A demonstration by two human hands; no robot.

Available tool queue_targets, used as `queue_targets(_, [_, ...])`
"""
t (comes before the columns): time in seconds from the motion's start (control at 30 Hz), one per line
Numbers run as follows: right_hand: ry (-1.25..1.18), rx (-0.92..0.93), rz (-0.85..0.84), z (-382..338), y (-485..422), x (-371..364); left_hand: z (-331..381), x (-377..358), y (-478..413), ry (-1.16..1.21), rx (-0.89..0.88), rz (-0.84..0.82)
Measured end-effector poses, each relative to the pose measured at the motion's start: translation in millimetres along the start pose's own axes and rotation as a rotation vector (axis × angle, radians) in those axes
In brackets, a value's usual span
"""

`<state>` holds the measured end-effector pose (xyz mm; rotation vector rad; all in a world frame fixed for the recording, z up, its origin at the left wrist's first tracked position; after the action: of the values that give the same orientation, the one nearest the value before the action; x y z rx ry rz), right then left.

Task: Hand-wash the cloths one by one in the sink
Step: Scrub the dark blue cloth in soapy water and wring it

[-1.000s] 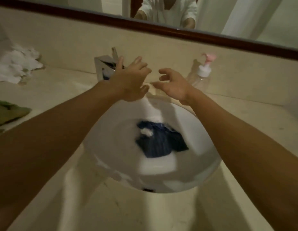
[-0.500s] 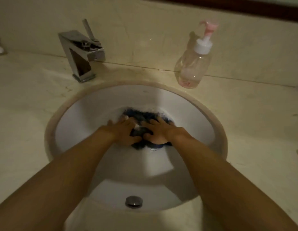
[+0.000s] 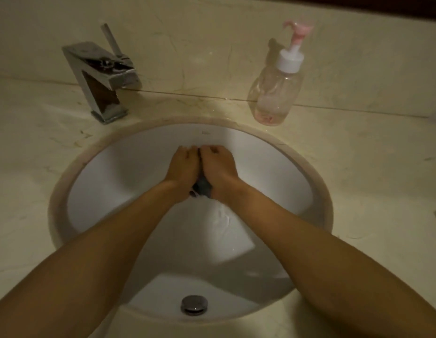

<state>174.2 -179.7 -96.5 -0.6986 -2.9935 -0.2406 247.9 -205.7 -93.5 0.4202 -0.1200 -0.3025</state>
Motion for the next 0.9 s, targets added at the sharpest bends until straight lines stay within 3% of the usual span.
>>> queue_targets(0.07, [0.056, 0.082, 0.001, -11, 14, -5, 7, 1, 8, 0.21, 0.115, -0.086])
queue_targets(0.13, [0.096, 0.147, 0.062, -12, 7, 5, 13, -8, 12, 0.221, 0.123, -0.059])
queue_targets(0.27, [0.07, 0.024, 0.169, -15, -8, 23, 20, -22, 28, 0.18, 0.107, -0.008])
queue_targets(0.47, [0.088, 0.199, 0.005, -26, 20, -3, 34, 1, 12, 0.107, 0.043, 0.115])
queue_targets(0.6, [0.119, 0.033, 0.084, -28, -4, 23, 24, -17, 32, 0.054, 0.059, 0.026])
queue_targets(0.7, [0.076, -0.019, -0.005, -21, 13, 10, 28, -6, 16, 0.028, 0.053, 0.103])
queue_targets(0.8, [0.167, 0.144, -0.102, -26, 29, -9, 34, 10, 5, -0.007, 0.065, 0.167])
queue_targets(0.9, [0.419, 0.26, -0.136, -29, 8, 11, 31, 6, 5, 0.07, 0.188, -0.001])
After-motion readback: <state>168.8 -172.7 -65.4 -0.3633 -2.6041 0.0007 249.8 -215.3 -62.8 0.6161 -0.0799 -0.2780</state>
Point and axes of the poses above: each hand's wrist, its own y-axis away from the middle knuckle, its own x-axis out of the back of the hand, z = x × y, the point moved 1 cm from there along -y, towards the middle knuckle, and after that the axes turned 8 degrees about x, right-handed, at the moved point
